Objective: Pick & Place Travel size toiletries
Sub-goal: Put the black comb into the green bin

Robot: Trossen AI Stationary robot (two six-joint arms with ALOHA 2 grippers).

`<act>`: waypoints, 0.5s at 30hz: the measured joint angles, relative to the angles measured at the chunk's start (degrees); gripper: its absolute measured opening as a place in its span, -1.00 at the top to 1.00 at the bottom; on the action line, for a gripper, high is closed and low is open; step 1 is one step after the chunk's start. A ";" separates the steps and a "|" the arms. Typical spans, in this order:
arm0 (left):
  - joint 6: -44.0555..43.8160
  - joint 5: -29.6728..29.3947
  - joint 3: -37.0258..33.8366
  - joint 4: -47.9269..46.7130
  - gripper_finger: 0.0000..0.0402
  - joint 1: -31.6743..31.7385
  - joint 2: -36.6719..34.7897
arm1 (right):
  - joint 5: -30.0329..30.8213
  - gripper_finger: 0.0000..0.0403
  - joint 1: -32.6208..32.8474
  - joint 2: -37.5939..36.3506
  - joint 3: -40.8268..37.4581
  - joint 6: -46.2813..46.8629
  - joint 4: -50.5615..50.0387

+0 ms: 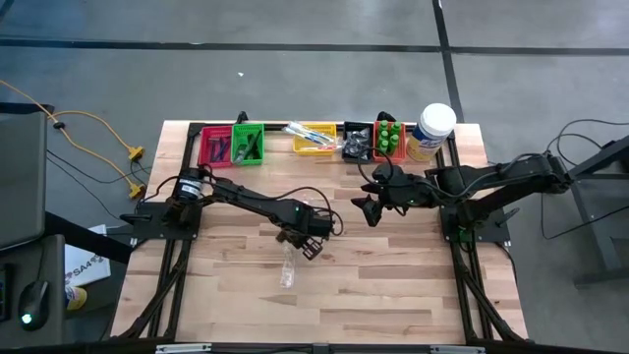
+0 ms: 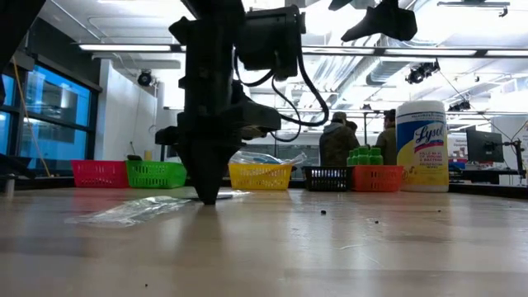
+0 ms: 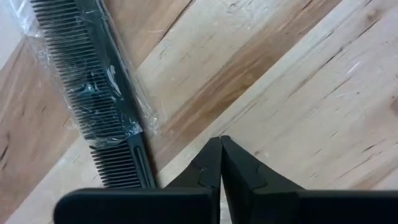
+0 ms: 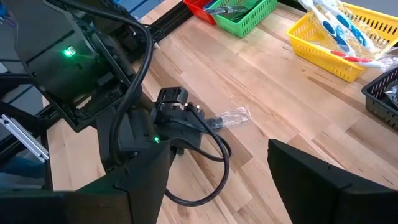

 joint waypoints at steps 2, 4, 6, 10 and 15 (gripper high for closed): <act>0.12 -0.07 0.00 0.01 0.98 0.01 -0.01 | 0.02 -0.28 -0.01 0.00 0.00 -0.05 0.00; -0.02 -0.16 -0.02 -0.23 0.98 0.06 -0.90 | 0.02 -0.28 0.00 0.00 0.00 -0.20 0.00; -0.13 -1.00 -0.05 -0.21 0.98 0.36 -1.88 | 0.00 -0.28 -0.01 0.00 0.00 -0.22 -0.02; -0.53 -3.82 -0.50 -4.36 0.93 1.65 -5.58 | -0.01 -0.28 0.00 0.00 0.00 -0.11 -0.05; 0.91 -4.78 -0.22 -6.80 0.59 4.45 -7.86 | -0.07 -0.28 -0.41 0.00 0.00 -0.04 -0.02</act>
